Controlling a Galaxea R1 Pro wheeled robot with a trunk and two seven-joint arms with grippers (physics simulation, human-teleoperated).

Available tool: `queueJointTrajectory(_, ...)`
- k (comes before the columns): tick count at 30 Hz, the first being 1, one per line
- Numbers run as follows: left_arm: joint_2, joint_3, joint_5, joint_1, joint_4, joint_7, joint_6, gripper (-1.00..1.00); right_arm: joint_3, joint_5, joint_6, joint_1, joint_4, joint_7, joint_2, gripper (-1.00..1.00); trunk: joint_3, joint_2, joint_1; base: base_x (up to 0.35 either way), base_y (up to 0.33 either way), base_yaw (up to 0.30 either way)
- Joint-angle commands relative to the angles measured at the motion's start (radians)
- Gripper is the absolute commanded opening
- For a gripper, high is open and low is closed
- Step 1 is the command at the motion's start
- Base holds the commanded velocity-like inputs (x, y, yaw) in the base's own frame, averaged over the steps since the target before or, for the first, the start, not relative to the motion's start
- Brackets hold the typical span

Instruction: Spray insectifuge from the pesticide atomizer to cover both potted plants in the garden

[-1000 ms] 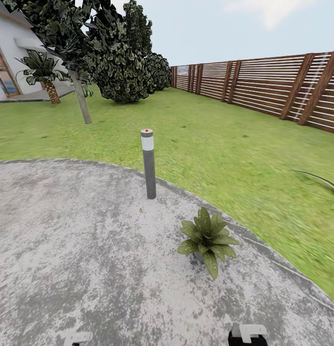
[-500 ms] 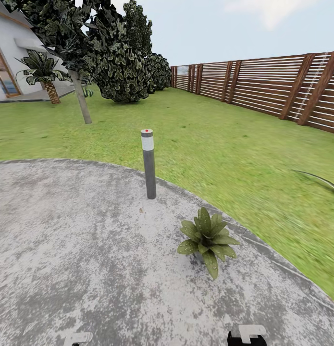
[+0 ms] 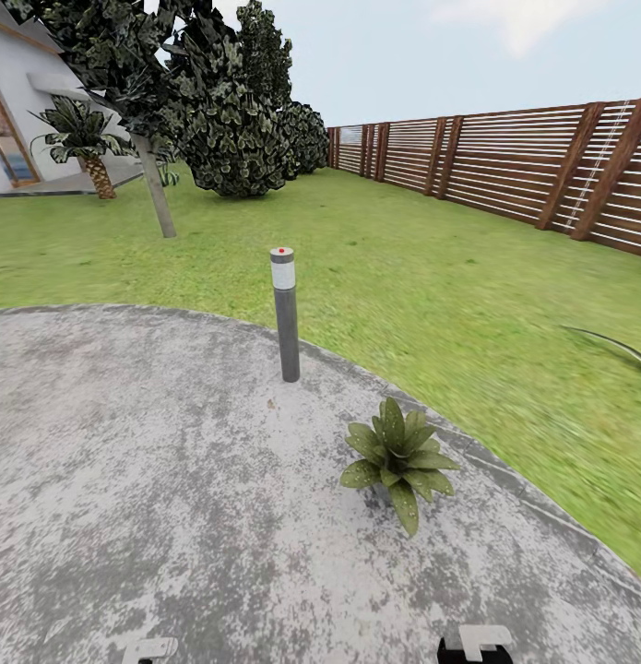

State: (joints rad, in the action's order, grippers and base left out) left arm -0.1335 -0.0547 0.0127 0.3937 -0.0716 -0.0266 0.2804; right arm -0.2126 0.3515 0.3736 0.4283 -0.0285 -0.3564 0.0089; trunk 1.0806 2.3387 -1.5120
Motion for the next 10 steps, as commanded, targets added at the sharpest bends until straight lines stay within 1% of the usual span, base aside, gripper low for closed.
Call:
queueJointTrajectory(1, 0.000, -0.005, 0.001, 0.001, 0.001, -0.003, 0.003, -1.00, -0.008, 0.011, 0.002, 0.001, 0.001, -0.004, 0.000, 1.00, 0.001, 0.000, 0.000, 0.000, 0.000, 0.000)
queueJointTrajectory(10, 0.004, -0.004, -0.008, 0.001, 0.001, -0.004, 0.003, -1.00, -0.008, 0.011, 0.002, 0.000, 0.001, -0.004, 0.000, 1.00, 0.001, 0.000, 0.000, 0.000, 0.000, 0.000)
